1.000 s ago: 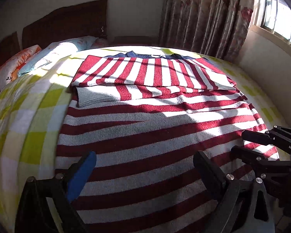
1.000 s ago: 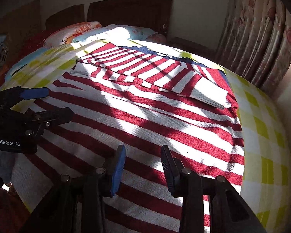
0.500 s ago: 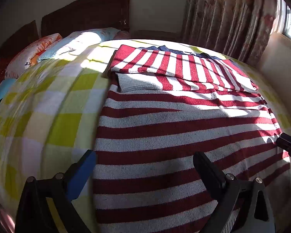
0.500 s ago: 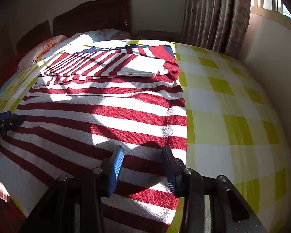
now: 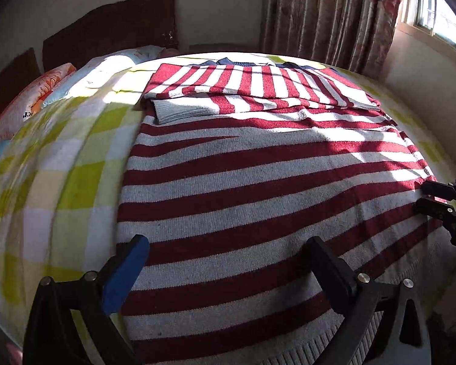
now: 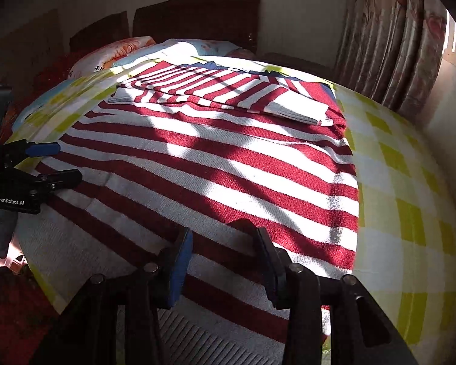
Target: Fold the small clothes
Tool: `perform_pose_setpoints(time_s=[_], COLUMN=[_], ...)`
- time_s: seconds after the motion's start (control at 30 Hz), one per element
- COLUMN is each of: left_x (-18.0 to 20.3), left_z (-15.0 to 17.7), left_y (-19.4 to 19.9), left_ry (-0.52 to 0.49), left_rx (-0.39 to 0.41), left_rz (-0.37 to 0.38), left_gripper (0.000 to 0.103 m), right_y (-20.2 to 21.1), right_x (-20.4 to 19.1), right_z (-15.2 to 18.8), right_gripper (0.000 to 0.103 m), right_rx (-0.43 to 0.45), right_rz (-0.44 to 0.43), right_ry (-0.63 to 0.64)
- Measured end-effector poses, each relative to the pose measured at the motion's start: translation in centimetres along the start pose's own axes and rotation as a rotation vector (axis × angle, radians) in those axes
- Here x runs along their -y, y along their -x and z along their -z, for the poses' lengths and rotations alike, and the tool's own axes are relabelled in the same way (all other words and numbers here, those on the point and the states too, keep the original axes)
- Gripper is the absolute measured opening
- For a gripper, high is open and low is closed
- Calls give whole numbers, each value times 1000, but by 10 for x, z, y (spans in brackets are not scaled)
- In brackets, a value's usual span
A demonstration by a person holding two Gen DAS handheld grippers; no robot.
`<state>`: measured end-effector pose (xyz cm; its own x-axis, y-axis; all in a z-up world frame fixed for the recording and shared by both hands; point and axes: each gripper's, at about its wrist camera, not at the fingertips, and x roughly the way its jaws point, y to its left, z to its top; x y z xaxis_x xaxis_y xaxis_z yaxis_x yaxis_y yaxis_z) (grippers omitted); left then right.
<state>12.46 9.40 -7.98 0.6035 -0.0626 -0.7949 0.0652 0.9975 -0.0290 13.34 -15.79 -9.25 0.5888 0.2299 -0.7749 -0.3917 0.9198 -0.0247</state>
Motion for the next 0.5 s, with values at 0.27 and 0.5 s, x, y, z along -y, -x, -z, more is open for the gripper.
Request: perform_pose_setpoints(time_s=[0.27,0.5], left_x=[29,54], left_z=[11,20], left_y=[25,12], left_ry=[-20,-141], left_rx=[11,-8], left_rz=[142,86], left_gripper=[103,103], right_y=[17,8], right_x=[-4,-74], right_z=[8,13], right_gripper=[40,40], right_rx=[28,33], right_rz=[-44,-33], right_ry=[-80,195])
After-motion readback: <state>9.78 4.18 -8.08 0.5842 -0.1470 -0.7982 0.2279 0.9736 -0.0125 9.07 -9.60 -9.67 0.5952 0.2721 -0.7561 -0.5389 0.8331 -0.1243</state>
